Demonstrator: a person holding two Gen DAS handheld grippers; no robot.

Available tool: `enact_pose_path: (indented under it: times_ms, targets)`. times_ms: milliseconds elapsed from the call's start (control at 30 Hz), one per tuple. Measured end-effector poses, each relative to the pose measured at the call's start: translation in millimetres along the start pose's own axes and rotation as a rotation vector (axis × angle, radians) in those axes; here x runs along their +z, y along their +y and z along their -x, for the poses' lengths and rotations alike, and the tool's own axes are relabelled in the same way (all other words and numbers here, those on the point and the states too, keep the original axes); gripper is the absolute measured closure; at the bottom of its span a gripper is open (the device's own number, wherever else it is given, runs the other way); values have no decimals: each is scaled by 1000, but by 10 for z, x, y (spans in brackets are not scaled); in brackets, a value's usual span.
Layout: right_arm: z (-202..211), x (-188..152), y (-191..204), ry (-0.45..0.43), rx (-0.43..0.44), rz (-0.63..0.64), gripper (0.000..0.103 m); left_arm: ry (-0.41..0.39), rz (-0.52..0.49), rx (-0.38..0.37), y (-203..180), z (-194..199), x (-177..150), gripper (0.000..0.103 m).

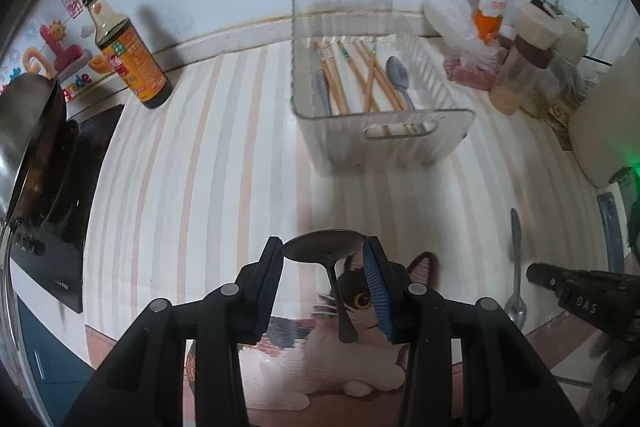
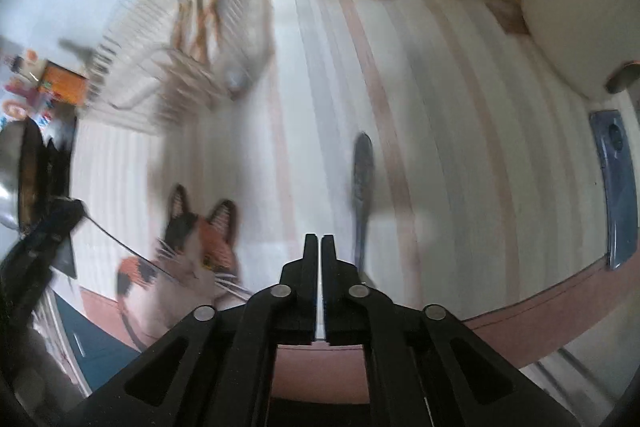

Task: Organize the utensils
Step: 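Carry both held spoons up to the clear basket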

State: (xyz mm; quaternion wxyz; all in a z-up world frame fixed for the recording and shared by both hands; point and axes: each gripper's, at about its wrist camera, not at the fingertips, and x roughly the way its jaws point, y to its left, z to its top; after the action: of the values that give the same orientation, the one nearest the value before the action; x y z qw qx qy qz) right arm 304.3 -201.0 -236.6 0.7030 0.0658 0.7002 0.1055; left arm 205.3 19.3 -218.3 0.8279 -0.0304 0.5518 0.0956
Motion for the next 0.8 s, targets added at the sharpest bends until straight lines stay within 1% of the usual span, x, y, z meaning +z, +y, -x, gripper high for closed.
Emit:
enact_pose_path:
  times_ms: [33, 67, 133, 167, 200, 233, 333, 433, 667, 800]
  targets:
    - [-62, 10, -15, 15, -10, -5, 77, 9, 4, 1, 9, -34, -4, 65]
    - [-134, -3, -20, 31, -23, -12, 73, 15, 8, 2, 16, -53, -16, 65]
    - [-304, -2, 6, 64, -47, 5, 72, 26, 10, 4, 30, -100, -36, 65]
    - [-390, -21, 34, 87, -69, 22, 75, 31, 13, 5, 31, -122, -45, 65]
    - [-370, -50, 82, 32, -95, 38, 82, 33, 15, 5, 27, -144, -52, 65]
    - [-416, -66, 99, 40, -108, 40, 97, 32, 16, 6, 29, -140, -54, 65]
    - [-531, -135, 144, 20, -127, 52, 97, 17, 19, 2, 39, -98, -51, 65]
    - [-563, -213, 137, -8, -114, 43, 101, -11, 14, 3, 66, 9, -38, 65]
    - [-367, -310, 201, -126, -35, 39, 101, -88, 8, 4, 141, 347, 37, 65]
    - [-147, -319, 338, -198, 45, 49, 101, -144, 7, -11, 190, 619, 117, 65]
